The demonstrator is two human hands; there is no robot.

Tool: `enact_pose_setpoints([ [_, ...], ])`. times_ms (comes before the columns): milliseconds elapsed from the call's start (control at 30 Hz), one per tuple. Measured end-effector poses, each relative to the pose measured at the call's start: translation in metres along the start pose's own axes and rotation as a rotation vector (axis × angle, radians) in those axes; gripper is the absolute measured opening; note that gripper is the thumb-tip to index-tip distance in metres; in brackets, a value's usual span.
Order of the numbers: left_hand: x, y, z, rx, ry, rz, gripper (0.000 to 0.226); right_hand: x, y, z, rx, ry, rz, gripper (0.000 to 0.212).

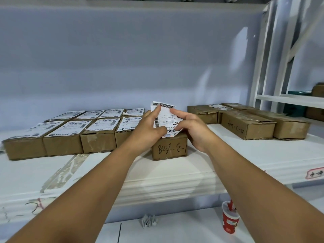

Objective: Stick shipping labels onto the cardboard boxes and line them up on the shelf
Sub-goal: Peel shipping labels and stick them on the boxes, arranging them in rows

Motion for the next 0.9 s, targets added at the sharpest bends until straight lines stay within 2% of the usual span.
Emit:
enact_pose_setpoints([
  [300, 0.0018, -0.0020, 0.0000, 0.020, -0.062, 0.020, 0.072, -0.0018, 0.0004, -0.0011, -0.001, 0.026, -0.008, 0.065],
  [433, 0.0017, -0.0048, 0.0054, -0.008, 0.024, 0.076, 0.073, -0.0034, 0.0002, -0.0029, 0.001, 0.027, -0.015, 0.064],
  [667, 0.0012, -0.0050, 0.0019, 0.090, -0.040, 0.103, 0.037, -0.0006, 0.0047, 0.0021, -0.011, 0.056, 0.038, 0.059],
  [900, 0.0048, -0.0053, 0.0042, 0.071, -0.050, 0.151, 0.041, -0.0037, 0.0066, 0.0038, -0.038, 0.081, 0.009, 0.058],
])
Point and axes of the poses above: each hand's wrist, its own y-axis away from the middle knuckle, its own x-axis out of the palm, z = x × y, the point moved 9 cm from there along -y, towards the middle knuckle, and after that the axes turned 9 degrees about -x, right-handed, at the moved point
